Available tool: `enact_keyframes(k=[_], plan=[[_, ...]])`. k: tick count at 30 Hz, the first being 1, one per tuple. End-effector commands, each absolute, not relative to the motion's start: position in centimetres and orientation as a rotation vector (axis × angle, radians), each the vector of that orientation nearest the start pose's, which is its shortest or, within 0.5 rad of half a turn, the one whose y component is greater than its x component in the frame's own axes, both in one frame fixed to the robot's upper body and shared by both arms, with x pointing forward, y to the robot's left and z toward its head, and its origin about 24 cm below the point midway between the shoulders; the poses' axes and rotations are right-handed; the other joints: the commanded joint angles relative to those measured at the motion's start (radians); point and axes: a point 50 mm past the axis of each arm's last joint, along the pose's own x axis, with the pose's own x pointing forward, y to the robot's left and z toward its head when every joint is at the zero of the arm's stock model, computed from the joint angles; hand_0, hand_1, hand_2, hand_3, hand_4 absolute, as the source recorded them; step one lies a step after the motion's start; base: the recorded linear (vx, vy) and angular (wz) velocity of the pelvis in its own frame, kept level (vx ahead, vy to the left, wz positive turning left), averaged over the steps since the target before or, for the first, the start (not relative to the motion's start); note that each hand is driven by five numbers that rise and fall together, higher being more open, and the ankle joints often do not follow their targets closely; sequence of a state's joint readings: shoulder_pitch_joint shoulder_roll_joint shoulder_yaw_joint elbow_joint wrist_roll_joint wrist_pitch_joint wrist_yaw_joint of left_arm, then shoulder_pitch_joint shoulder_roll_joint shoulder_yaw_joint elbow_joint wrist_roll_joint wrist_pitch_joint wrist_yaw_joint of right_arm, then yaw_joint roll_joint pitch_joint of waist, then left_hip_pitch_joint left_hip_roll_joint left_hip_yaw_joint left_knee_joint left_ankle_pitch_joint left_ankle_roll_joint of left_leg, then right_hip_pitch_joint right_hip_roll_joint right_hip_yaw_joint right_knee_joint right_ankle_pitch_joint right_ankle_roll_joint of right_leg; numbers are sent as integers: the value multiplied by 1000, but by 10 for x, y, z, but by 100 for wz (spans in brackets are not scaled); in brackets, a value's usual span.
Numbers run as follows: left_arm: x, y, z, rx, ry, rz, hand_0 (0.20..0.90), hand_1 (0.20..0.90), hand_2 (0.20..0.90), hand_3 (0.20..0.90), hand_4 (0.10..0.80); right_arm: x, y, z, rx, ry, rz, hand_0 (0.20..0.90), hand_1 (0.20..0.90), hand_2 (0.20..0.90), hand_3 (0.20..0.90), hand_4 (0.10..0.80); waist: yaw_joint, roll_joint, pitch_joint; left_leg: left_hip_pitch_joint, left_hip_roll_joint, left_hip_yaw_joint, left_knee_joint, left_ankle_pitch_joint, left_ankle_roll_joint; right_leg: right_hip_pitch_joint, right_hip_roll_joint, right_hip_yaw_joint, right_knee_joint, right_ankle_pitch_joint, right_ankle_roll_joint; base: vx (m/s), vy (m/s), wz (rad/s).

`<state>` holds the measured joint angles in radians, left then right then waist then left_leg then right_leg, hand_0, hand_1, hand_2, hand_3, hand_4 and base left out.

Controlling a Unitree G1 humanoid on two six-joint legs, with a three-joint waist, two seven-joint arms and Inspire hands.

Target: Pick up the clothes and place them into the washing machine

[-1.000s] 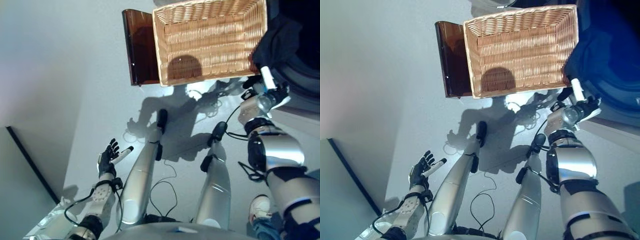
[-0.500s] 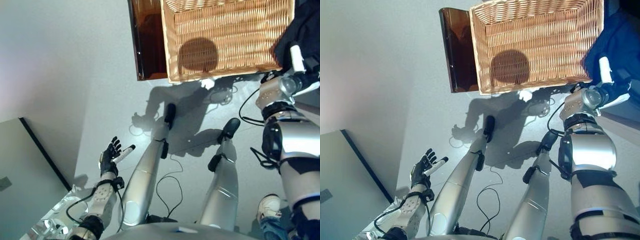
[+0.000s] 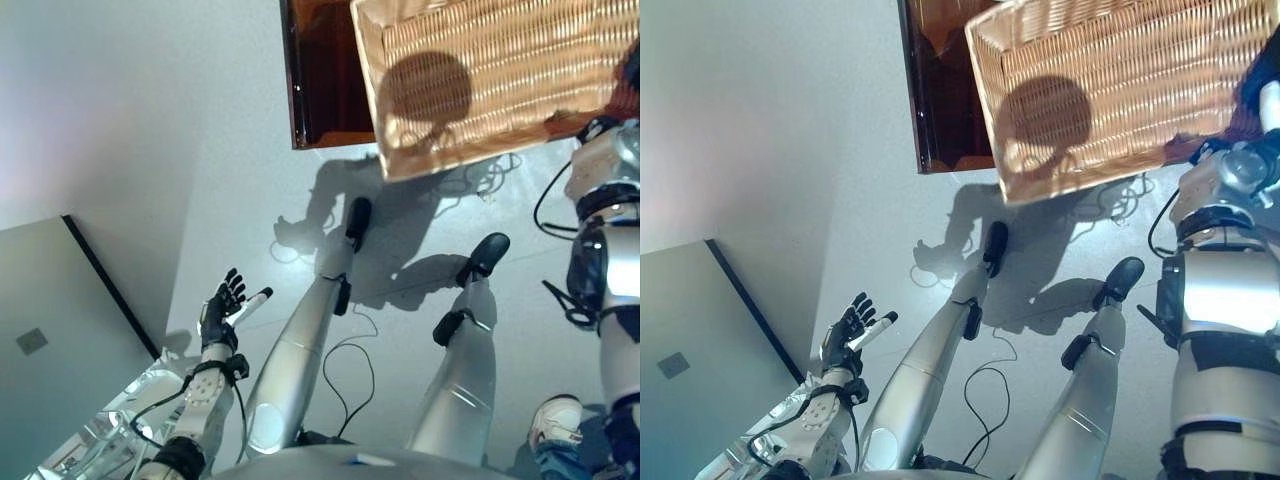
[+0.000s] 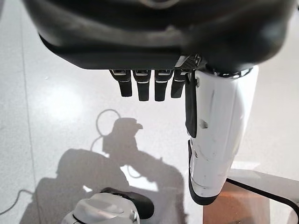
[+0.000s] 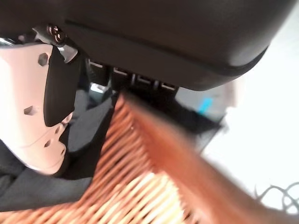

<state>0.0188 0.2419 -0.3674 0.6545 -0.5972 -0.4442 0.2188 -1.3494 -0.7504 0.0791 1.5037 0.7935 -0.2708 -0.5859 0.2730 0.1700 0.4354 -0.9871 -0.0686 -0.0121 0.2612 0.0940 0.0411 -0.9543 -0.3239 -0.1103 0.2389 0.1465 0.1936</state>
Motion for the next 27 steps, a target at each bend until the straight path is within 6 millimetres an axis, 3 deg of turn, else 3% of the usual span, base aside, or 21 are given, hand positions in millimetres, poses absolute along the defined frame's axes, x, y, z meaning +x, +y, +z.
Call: enact_keyframes(k=[1, 12, 22, 27], plan=[[172, 222, -77, -147, 343, 353, 900, 900, 900, 900, 800, 334, -388, 299, 299, -485, -1139, 200, 200, 200, 200, 300, 4, 26, -14, -3, -2, -38, 18, -72, -103, 94, 41, -37, 92, -166, -37, 14, 0, 4], [182, 225, -73, -143, 322, 342, 900, 900, 900, 900, 800, 352, -368, 273, 362, -449, -1047, 200, 200, 200, 200, 300, -2, -10, -28, 100, 1, -38, -29, -54, -101, 198, 49, -48, 46, -137, -34, 1, -1, -1], [185, 223, -79, -153, 356, 335, 900, 900, 900, 900, 800, 366, -345, 221, 462, -351, -975, 200, 200, 200, 200, 300, -13, -51, -41, 218, 12, -32, -89, -6, -99, 328, 57, -72, -32, -85, -37, -32, -2, -2], [184, 223, -81, -167, 371, 343, 900, 900, 900, 900, 800, 373, -330, 207, 500, -333, -925, 200, 200, 200, 200, 300, -20, -60, -40, 232, 16, -32, -85, -8, -97, 344, 64, -70, -33, -89, -42, -13, -6, -4]])
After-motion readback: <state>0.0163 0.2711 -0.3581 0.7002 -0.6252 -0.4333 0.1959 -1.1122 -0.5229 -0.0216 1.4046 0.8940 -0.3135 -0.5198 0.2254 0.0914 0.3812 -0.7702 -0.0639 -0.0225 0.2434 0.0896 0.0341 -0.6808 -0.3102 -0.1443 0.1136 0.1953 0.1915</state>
